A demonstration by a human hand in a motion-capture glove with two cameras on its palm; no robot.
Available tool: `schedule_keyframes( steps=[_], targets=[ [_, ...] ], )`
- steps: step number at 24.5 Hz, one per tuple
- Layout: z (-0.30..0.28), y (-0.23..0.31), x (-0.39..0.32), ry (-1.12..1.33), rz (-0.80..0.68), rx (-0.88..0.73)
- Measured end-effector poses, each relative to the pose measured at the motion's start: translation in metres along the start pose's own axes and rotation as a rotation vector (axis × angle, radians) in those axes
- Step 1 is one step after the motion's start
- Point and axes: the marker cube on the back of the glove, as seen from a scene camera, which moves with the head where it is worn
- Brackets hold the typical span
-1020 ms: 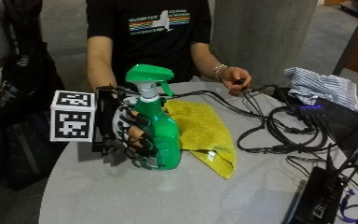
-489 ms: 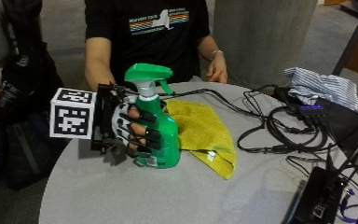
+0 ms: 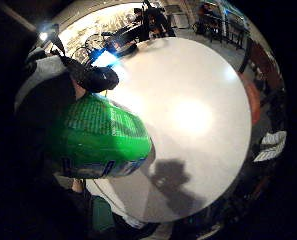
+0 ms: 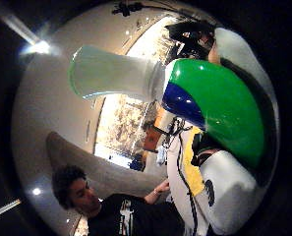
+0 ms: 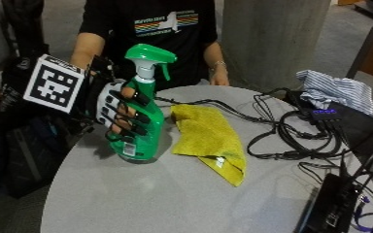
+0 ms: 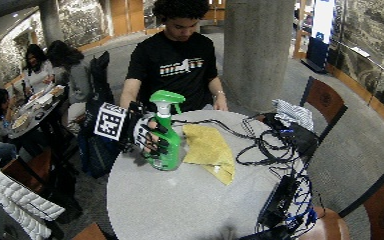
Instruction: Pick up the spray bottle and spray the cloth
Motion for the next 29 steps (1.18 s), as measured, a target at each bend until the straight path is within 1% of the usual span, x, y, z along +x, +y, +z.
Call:
schedule_keyframes(
  steps=[8,19,24,29],
  targets=[
    [-0.027,0.004,-0.024,0.253,0.04,-0.166],
    [-0.024,-0.002,-0.05,0.519,0.022,-0.358],
    [-0.021,-0.001,-0.058,0.594,0.05,-0.42],
    [-0.016,-0.001,-0.062,0.627,0.047,-0.456]
  ],
)
